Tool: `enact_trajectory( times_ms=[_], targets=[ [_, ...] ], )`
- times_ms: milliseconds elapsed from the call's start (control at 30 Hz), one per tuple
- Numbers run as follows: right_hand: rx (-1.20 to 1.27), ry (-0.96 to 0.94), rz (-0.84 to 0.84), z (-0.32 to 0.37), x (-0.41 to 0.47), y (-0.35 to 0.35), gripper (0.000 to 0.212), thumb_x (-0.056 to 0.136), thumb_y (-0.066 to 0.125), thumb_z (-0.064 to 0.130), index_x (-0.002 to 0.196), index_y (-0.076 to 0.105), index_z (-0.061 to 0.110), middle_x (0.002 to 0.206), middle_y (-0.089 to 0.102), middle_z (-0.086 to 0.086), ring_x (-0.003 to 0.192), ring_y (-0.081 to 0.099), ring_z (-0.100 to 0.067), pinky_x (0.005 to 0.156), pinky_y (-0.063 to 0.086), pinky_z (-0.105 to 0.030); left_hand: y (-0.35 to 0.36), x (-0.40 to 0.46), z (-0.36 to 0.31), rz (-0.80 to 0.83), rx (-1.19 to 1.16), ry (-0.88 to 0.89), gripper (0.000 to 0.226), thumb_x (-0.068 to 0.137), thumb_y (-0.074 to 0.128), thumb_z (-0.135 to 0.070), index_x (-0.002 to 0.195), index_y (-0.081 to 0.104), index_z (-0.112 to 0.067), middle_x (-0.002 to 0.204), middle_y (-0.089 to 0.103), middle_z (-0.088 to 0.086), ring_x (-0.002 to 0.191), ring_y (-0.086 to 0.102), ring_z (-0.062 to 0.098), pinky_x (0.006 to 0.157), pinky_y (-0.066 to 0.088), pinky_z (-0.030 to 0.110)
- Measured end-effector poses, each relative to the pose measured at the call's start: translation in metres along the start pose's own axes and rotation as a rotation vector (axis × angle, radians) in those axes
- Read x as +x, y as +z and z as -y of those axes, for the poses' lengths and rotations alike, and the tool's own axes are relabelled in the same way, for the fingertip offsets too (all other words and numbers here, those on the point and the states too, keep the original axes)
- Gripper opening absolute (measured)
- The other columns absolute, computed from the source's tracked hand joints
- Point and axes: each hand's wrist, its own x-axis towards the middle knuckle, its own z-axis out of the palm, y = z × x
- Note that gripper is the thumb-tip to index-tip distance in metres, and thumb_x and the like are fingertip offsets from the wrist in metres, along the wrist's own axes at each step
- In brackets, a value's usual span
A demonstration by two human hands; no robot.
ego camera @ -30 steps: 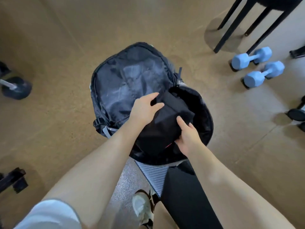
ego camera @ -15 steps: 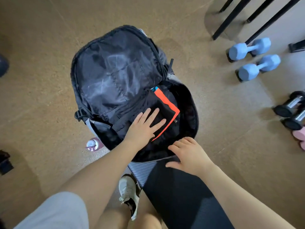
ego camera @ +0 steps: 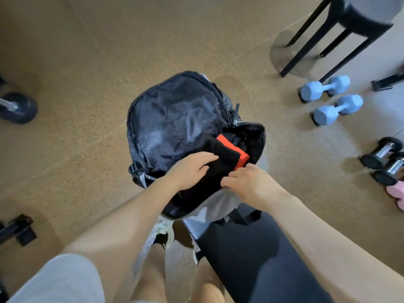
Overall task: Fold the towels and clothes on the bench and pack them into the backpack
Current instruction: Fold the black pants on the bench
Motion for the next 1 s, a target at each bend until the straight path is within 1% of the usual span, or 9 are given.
enact_trajectory(
  times_ms=[133, 200, 267, 467, 600, 733, 833, 933, 1000],
  targets=[
    [0.072, 0.040, 0.161, 0.009, 0.020, -0.029, 0.018, 0.070, 0.067, 0.007, 0.082, 0.060, 0.018, 0.065, 0.054, 0.005, 0.069, 0.061, -0.021, 0.066, 0.040, -0.032, -0.063, -0.014, 0.024, -0.315, -0.065, -0.182, 0.030, 0.094, 0.041, -0.007, 0.116, 0.062, -0.011, 0.124, 0.056, 0.005, 0.118, 0.048, 0.018, 0.098, 0.031, 0.021],
    [0.025, 0.085, 0.243, 0.016, 0.028, -0.040, 0.019, 0.086, 0.049, 0.009, 0.101, 0.057, 0.017, 0.083, 0.054, 0.003, 0.091, 0.058, -0.021, 0.082, 0.035, -0.031, -0.085, -0.015, 0.044, -0.393, -0.084, -0.332, 0.030, 0.094, 0.040, -0.007, 0.115, 0.062, -0.011, 0.126, 0.052, 0.007, 0.120, 0.046, 0.021, 0.101, 0.031, 0.025],
    [0.022, 0.139, 0.295, 0.022, 0.038, -0.047, 0.025, 0.088, 0.044, 0.007, 0.108, 0.056, 0.016, 0.087, 0.053, 0.002, 0.097, 0.055, -0.021, 0.083, 0.030, -0.029, -0.097, -0.013, 0.063, -0.416, -0.110, -0.497, 0.032, 0.096, 0.037, -0.011, 0.118, 0.060, -0.014, 0.136, 0.043, 0.008, 0.126, 0.039, 0.024, 0.106, 0.030, 0.031],
    [0.013, 0.203, 0.280, 0.031, 0.072, -0.042, 0.028, 0.090, 0.043, 0.009, 0.111, 0.057, 0.019, 0.090, 0.058, 0.001, 0.096, 0.055, -0.021, 0.086, 0.031, -0.029, -0.107, -0.001, 0.105, -0.357, -0.306, -0.879, 0.043, 0.099, 0.034, -0.017, 0.140, 0.033, -0.030, 0.156, 0.003, 0.006, 0.137, 0.022, 0.034, 0.105, 0.034, 0.048],
    [0.041, 0.219, 0.239, 0.037, 0.091, -0.030, 0.029, 0.091, 0.043, 0.012, 0.111, 0.060, 0.023, 0.095, 0.063, 0.003, 0.095, 0.055, -0.018, 0.086, 0.030, -0.025, -0.109, 0.003, 0.118, -0.421, -0.571, -1.020, 0.057, 0.098, 0.040, -0.022, 0.147, 0.011, -0.022, 0.147, 0.030, 0.015, 0.121, 0.045, 0.039, 0.097, 0.039, 0.046],
    [0.083, 0.235, 0.225, 0.043, 0.098, -0.028, 0.026, 0.091, 0.045, 0.014, 0.110, 0.061, 0.021, 0.094, 0.064, 0.002, 0.096, 0.056, -0.019, 0.081, 0.026, -0.026, -0.114, -0.001, 0.122, -0.612, -0.788, -0.885, 0.057, 0.093, 0.052, -0.028, 0.142, 0.026, -0.019, 0.139, 0.044, 0.006, 0.123, 0.047, 0.028, 0.098, 0.039, 0.037],
    [0.119, 0.236, 0.166, 0.051, 0.095, -0.034, 0.019, 0.085, 0.055, 0.009, 0.098, 0.065, 0.018, 0.086, 0.066, 0.000, 0.088, 0.060, -0.022, 0.079, 0.035, -0.031, -0.129, -0.016, 0.110, -0.704, -0.987, -0.686, 0.047, 0.087, 0.061, -0.024, 0.129, 0.040, -0.023, 0.120, 0.055, -0.003, 0.106, 0.055, 0.013, 0.086, 0.042, 0.024],
    [0.102, 0.238, 0.052, 0.058, 0.085, -0.036, 0.032, 0.052, 0.080, 0.000, 0.072, 0.064, 0.020, 0.058, 0.059, 0.005, 0.056, 0.059, -0.019, 0.056, 0.046, -0.030, -0.155, -0.029, 0.095, -0.685, -0.915, -0.466, 0.026, 0.085, 0.064, -0.021, 0.101, 0.044, -0.026, 0.089, 0.050, -0.011, 0.076, 0.049, 0.005, 0.071, 0.042, 0.017],
    [0.076, 0.249, 0.005, 0.065, 0.080, -0.041, 0.039, 0.044, 0.083, 0.000, 0.070, 0.062, 0.021, 0.054, 0.055, 0.006, 0.051, 0.056, -0.017, 0.051, 0.048, -0.028, -0.178, -0.036, 0.082, -0.606, -0.821, -0.343, 0.034, 0.085, 0.065, -0.022, 0.108, 0.042, -0.031, 0.094, 0.049, -0.019, 0.082, 0.051, -0.002, 0.071, 0.041, 0.007]
  ],
)
